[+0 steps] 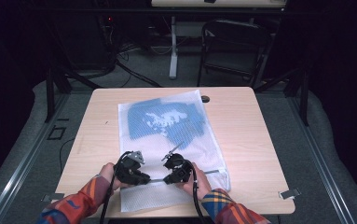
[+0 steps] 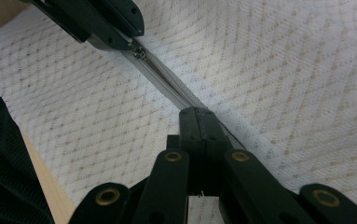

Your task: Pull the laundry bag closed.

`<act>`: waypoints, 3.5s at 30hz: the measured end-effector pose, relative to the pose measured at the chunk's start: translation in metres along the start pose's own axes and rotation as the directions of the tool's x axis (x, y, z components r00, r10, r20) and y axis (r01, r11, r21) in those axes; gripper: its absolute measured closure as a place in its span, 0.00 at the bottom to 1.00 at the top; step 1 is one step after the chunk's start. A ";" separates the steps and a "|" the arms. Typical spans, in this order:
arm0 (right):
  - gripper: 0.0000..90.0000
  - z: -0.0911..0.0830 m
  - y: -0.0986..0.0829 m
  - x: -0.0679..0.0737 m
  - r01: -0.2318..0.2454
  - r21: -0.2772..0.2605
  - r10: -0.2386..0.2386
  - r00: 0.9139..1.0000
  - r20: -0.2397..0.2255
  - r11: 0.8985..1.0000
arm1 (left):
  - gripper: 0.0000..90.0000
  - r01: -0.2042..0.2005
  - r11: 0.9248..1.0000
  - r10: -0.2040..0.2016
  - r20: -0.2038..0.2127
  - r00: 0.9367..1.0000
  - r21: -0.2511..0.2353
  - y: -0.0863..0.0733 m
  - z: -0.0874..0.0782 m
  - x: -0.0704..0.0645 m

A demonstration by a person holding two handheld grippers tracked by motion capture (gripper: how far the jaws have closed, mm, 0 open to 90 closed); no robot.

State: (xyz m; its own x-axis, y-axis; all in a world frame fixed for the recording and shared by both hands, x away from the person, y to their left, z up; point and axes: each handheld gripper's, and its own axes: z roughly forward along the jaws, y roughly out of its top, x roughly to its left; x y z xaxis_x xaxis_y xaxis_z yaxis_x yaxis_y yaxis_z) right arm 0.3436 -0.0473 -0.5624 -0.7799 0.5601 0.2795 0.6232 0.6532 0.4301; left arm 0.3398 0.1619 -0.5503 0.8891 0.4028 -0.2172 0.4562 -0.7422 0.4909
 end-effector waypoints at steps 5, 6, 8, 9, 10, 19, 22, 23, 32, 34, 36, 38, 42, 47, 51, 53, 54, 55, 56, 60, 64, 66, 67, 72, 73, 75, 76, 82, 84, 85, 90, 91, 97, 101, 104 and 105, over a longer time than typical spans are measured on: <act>1.00 -0.001 -0.002 -0.003 -0.010 0.000 0.010 1.000 -0.019 1.000 | 0.92 -0.001 1.000 0.001 0.003 1.000 0.003 0.000 -0.001 -0.001; 1.00 0.000 -0.002 -0.003 -0.023 -0.015 0.023 1.000 -0.020 1.000 | 0.92 -0.002 1.000 0.002 0.004 1.000 0.005 -0.001 -0.001 -0.001; 1.00 -0.001 -0.002 -0.003 -0.009 -0.001 0.009 1.000 -0.018 1.000 | 0.92 -0.001 1.000 0.001 0.005 1.000 0.005 -0.001 -0.001 -0.001; 1.00 -0.001 -0.002 -0.003 -0.009 -0.001 0.009 1.000 -0.018 1.000 | 0.92 -0.001 1.000 0.001 0.005 1.000 0.005 -0.001 -0.001 -0.001; 1.00 -0.001 -0.002 -0.003 -0.017 -0.009 0.017 1.000 -0.023 1.000 | 0.92 0.000 1.000 0.000 0.005 1.000 0.004 -0.001 -0.001 -0.001; 1.00 -0.001 -0.003 -0.005 -0.014 -0.005 0.014 0.999 -0.028 1.000 | 0.92 -0.001 1.000 0.001 0.006 1.000 0.010 -0.002 -0.003 -0.002; 1.00 -0.001 -0.003 -0.005 -0.014 -0.007 0.014 0.999 -0.029 1.000 | 0.92 0.003 1.000 -0.003 0.009 1.000 0.009 -0.003 -0.004 -0.002; 1.00 -0.001 -0.003 -0.005 -0.014 -0.007 0.014 0.999 -0.029 1.000 | 0.92 0.000 1.000 0.000 0.006 1.000 0.014 -0.003 -0.004 -0.002; 1.00 -0.001 -0.003 -0.006 -0.012 -0.007 0.012 0.999 -0.030 1.000 | 0.92 0.013 1.000 -0.013 0.005 1.000 0.012 -0.007 -0.008 0.000; 1.00 -0.001 -0.003 -0.006 -0.011 -0.006 0.011 0.999 -0.031 1.000 | 0.92 0.013 1.000 -0.013 0.007 1.000 0.011 -0.008 -0.008 0.000; 1.00 -0.001 -0.003 -0.006 -0.012 -0.008 0.012 0.999 -0.030 1.000 | 0.92 0.019 1.000 -0.019 0.010 1.000 0.008 -0.008 -0.009 0.000; 1.00 -0.001 -0.003 -0.006 -0.011 -0.007 0.011 0.999 -0.031 1.000 | 0.92 0.018 1.000 -0.018 0.008 1.000 0.010 -0.009 -0.009 0.000; 1.00 -0.001 -0.003 -0.006 -0.011 -0.007 0.011 0.999 -0.031 1.000 | 0.92 0.018 1.000 -0.018 0.009 1.000 0.011 -0.010 -0.010 0.000; 1.00 -0.001 -0.003 -0.007 -0.004 -0.002 0.004 0.999 -0.034 1.000 | 0.92 0.021 1.000 -0.021 0.005 1.000 0.017 -0.011 -0.011 0.000; 1.00 -0.001 -0.003 -0.006 -0.012 -0.012 0.011 0.999 -0.037 1.000 | 0.92 0.023 1.000 -0.024 0.006 1.000 0.016 -0.011 -0.010 -0.001; 1.00 -0.001 -0.003 -0.007 -0.010 -0.009 0.009 0.999 -0.035 1.000 | 0.92 0.020 1.000 -0.020 0.002 1.000 0.021 -0.012 -0.011 -0.001; 1.00 -0.001 -0.003 -0.006 -0.010 -0.009 0.009 0.999 -0.034 1.000 | 0.92 0.020 1.000 -0.020 0.002 1.000 0.021 -0.012 -0.011 -0.001; 1.00 -0.001 -0.003 -0.006 -0.010 -0.009 0.009 0.999 -0.034 1.000 | 0.92 0.022 1.000 -0.022 0.000 1.000 0.021 -0.013 -0.011 -0.001; 1.00 -0.001 -0.003 -0.006 -0.010 -0.010 0.009 0.999 -0.034 1.000 | 0.92 0.022 1.000 -0.022 0.001 1.000 0.020 -0.013 -0.011 -0.001; 1.00 -0.001 -0.003 -0.006 -0.015 -0.015 0.014 0.999 -0.033 1.000 | 0.92 0.027 0.999 -0.027 0.002 1.000 0.027 -0.014 -0.012 0.000; 1.00 -0.001 -0.004 -0.006 -0.017 -0.017 0.016 0.999 -0.035 1.000 | 0.92 0.029 0.999 -0.029 0.005 1.000 0.027 -0.014 -0.013 0.000; 1.00 -0.001 -0.004 -0.006 -0.017 -0.017 0.017 0.999 -0.037 1.000 | 0.92 0.032 0.999 -0.032 0.005 0.999 0.023 -0.015 -0.013 0.001; 1.00 -0.001 -0.004 -0.006 -0.017 -0.017 0.017 0.999 -0.037 1.000 | 0.92 0.032 0.999 -0.032 0.005 0.999 0.023 -0.015 -0.013 0.001; 1.00 0.000 -0.003 -0.006 -0.016 -0.016 0.016 0.999 -0.030 1.000 | 0.92 0.032 0.999 -0.032 0.008 0.999 0.021 -0.015 -0.013 0.000; 1.00 -0.001 -0.003 -0.005 -0.015 -0.015 0.015 1.000 -0.028 1.000 | 0.92 0.030 0.999 -0.030 0.005 1.000 0.022 -0.014 -0.014 -0.001; 1.00 -0.001 -0.004 -0.005 -0.018 -0.018 0.017 0.999 -0.032 1.000 | 0.92 0.028 0.999 -0.028 0.005 1.000 0.021 -0.014 -0.015 -0.001; 1.00 -0.001 -0.004 -0.006 -0.017 -0.018 0.016 0.999 -0.032 1.000 | 0.92 0.031 0.999 -0.031 0.000 1.000 0.023 -0.015 -0.016 -0.001; 1.00 -0.001 -0.004 -0.006 -0.019 -0.018 0.018 0.999 -0.036 1.000 | 0.92 0.049 0.999 -0.049 -0.005 0.999 0.016 -0.023 -0.022 0.002; 1.00 0.000 -0.004 -0.006 -0.018 -0.019 0.018 0.999 -0.035 1.000 | 0.92 0.052 0.999 -0.052 -0.010 0.999 0.015 -0.024 -0.023 0.003; 1.00 0.000 -0.004 -0.006 -0.018 -0.019 0.018 0.999 -0.035 1.000 | 0.92 0.052 0.999 -0.052 -0.010 0.999 0.015 -0.024 -0.023 0.003; 1.00 -0.001 -0.003 -0.007 -0.014 -0.013 0.014 0.999 -0.041 1.000 | 0.92 0.054 0.999 -0.054 -0.008 0.999 0.009 -0.027 -0.025 0.003; 1.00 -0.001 -0.003 -0.007 -0.011 -0.011 0.011 0.999 -0.038 1.000 | 0.92 0.055 0.998 -0.055 -0.012 0.998 0.009 -0.027 -0.026 0.003; 1.00 -0.001 -0.003 -0.007 -0.011 -0.010 0.011 0.999 -0.040 1.000 | 0.92 0.052 0.999 -0.052 -0.013 0.999 0.004 -0.026 -0.027 0.003; 1.00 -0.001 -0.003 -0.007 -0.012 -0.010 0.012 0.999 -0.045 1.000 | 0.92 0.051 0.999 -0.050 -0.015 0.999 0.003 -0.026 -0.027 0.003; 1.00 -0.001 -0.003 -0.008 -0.013 -0.008 0.013 0.999 -0.045 1.000 | 0.92 0.059 0.998 -0.059 -0.020 0.998 -0.002 -0.026 -0.026 0.005; 1.00 0.000 -0.003 -0.007 -0.018 -0.017 0.017 0.999 -0.043 1.000 | 0.92 0.063 0.998 -0.063 -0.017 0.998 -0.004 -0.026 -0.027 0.006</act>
State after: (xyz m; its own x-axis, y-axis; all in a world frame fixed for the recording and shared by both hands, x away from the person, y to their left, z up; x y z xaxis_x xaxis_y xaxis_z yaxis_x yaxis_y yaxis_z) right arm 0.3468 -0.0532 -0.5653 -0.7710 0.5488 0.3232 0.6358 0.6344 0.4397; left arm 0.3320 0.1977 -0.5417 0.8579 0.4579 -0.2331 0.5110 -0.7131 0.4800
